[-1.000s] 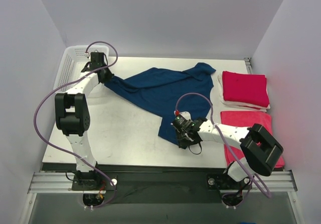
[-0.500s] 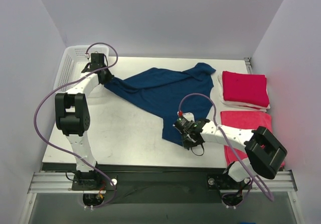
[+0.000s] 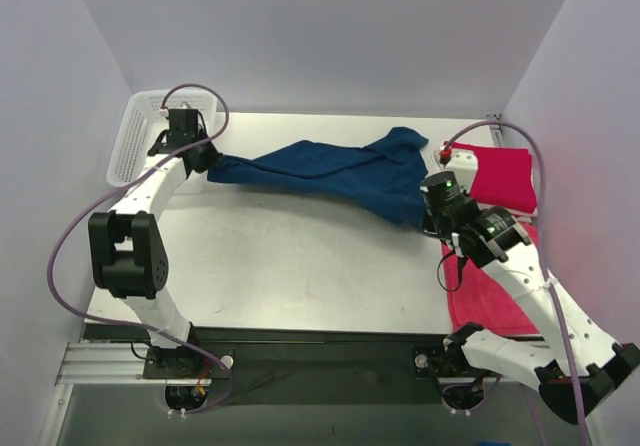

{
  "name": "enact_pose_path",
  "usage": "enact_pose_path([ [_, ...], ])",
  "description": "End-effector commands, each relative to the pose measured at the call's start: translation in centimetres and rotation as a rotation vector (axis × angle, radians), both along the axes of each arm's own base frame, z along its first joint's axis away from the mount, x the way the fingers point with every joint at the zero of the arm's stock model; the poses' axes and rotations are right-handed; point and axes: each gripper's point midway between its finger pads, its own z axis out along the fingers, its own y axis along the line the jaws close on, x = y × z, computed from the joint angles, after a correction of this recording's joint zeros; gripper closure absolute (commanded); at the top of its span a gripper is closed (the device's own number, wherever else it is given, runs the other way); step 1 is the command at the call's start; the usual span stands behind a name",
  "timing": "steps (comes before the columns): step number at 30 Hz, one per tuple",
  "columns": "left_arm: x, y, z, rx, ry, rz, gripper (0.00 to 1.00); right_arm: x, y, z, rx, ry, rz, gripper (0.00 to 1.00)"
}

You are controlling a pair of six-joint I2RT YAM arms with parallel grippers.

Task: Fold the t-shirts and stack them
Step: Flatten out the tshirt

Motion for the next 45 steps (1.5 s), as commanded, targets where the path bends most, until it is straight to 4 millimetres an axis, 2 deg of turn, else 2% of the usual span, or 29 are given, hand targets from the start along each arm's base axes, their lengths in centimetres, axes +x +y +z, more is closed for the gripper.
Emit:
enact_pose_path([
  [1, -2.6, -1.1, 1.1, -0.046, -0.016, -0.023, 1.0, -0.5, -4.1, 2.8, -0.131, -0.037, -0.078, 1.0],
  [4, -4.5, -1.9, 0.2, -0.072, 0.007, -0.021, 1.0, -0.6, -5.1, 2.9, -0.147, -0.052, -0.119, 1.0],
  [7, -7.3, -2.8, -2.7, -0.078, 0.074, -0.011, 1.0, -1.3, -5.5, 0.9, -0.123, -0.016, -0.156, 1.0],
  [8, -9.3, -2.9, -4.8, -0.076, 0.126, -0.004, 1.0, -1.5, -5.5, 0.3, -0.108, -0.005, -0.165, 1.0],
  [11, -11.7, -3.9, -7.7, -0.076, 0.167, 0.008, 1.0, -2.4, -6.0, -1.9, -0.071, 0.037, -0.208, 1.0],
  [12, -13.3, -3.5, -9.8, -0.06, 0.209, 0.023, 1.0, -2.6, -6.1, -2.3, -0.059, 0.044, -0.223, 1.0],
  [15, -14.9, -3.2, -12.2, -0.043, 0.255, 0.052, 1.0, -3.0, -6.1, -3.4, -0.051, 0.075, -0.226, 1.0],
  [17, -15.2, -2.7, -12.5, -0.02, 0.266, 0.063, 0.99, -3.0, -6.1, -3.7, -0.053, 0.086, -0.226, 1.0],
  [18, -15.1, -2.5, -12.2, -0.005, 0.261, 0.068, 0.9, -2.9, -6.0, -3.9, -0.056, 0.094, -0.224, 1.0],
  [19, -15.2, -2.4, -11.9, 0.006, 0.259, 0.062, 0.76, -2.9, -6.0, -3.8, -0.055, 0.094, -0.222, 1.0],
  [22, -15.1, -1.8, -9.7, 0.049, 0.207, 0.061, 0.62, -2.7, -5.9, -3.9, -0.059, 0.1, -0.224, 1.0],
  [23, -15.0, -1.7, -8.7, 0.054, 0.182, 0.06, 0.6, -2.7, -5.9, -4.1, -0.059, 0.106, -0.225, 1.0],
  [24, -15.4, -1.5, -8.6, 0.067, 0.192, 0.054, 0.58, -2.7, -5.8, -4.2, -0.061, 0.111, -0.224, 1.0],
  [29, -17.1, -1.5, -8.1, 0.074, 0.21, 0.055, 0.56, -2.6, -5.5, -5.0, -0.057, 0.134, -0.222, 1.0],
  [36, -19.7, -2.0, -9.1, 0.087, 0.277, 0.033, 0.56, -2.8, -5.4, -6.0, -0.052, 0.156, -0.219, 1.0],
  [45, -20.1, -1.7, -10.1, 0.108, 0.302, 0.038, 0.57, -2.9, -5.2, -6.6, -0.049, 0.166, -0.216, 1.0],
])
